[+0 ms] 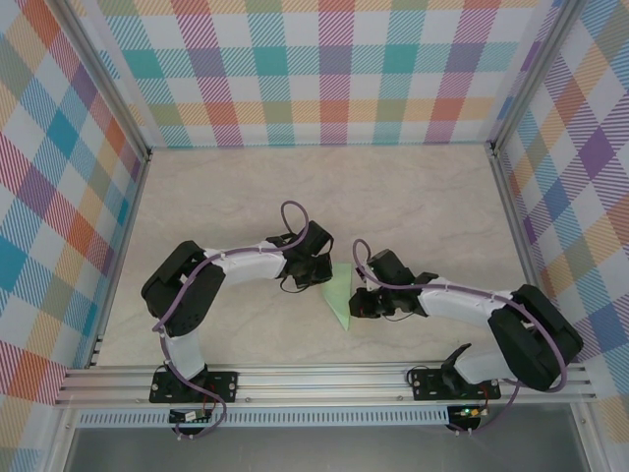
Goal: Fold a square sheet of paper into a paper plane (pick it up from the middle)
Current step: Fold the wing for the fifth time at the center of the table.
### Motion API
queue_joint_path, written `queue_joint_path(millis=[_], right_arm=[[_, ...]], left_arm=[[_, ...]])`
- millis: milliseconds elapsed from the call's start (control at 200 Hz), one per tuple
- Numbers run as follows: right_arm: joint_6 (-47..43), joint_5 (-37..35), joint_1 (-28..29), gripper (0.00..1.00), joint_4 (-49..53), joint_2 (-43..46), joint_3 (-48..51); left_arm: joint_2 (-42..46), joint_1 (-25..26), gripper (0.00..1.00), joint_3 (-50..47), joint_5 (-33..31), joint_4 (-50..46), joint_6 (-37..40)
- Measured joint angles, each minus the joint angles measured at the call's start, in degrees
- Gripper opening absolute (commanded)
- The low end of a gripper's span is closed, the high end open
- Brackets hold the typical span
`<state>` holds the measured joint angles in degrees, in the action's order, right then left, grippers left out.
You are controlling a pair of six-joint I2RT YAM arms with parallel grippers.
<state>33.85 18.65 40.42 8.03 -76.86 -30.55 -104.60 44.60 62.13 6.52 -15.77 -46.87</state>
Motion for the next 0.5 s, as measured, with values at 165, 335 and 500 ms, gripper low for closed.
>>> queue_joint_path(millis=[165,335,500], right_arm=[[0.26,5.22,0.00,0.06,-2.99,-0.59,-0.72],[0.24,7.61,0.00,0.05,-4.02,-3.34,-0.76],[0.24,7.61,0.00,0.05,-4.09,-6.49,-0.76]], left_arm=[[-1.36,0.37,0.00,0.79,-0.20,-0.92,0.33],[-1.88,0.63,0.00,1.53,-0.63,-1.20,0.50],[-1.97,0.74,0.00,1.90,-0.63,-1.84,0.70]])
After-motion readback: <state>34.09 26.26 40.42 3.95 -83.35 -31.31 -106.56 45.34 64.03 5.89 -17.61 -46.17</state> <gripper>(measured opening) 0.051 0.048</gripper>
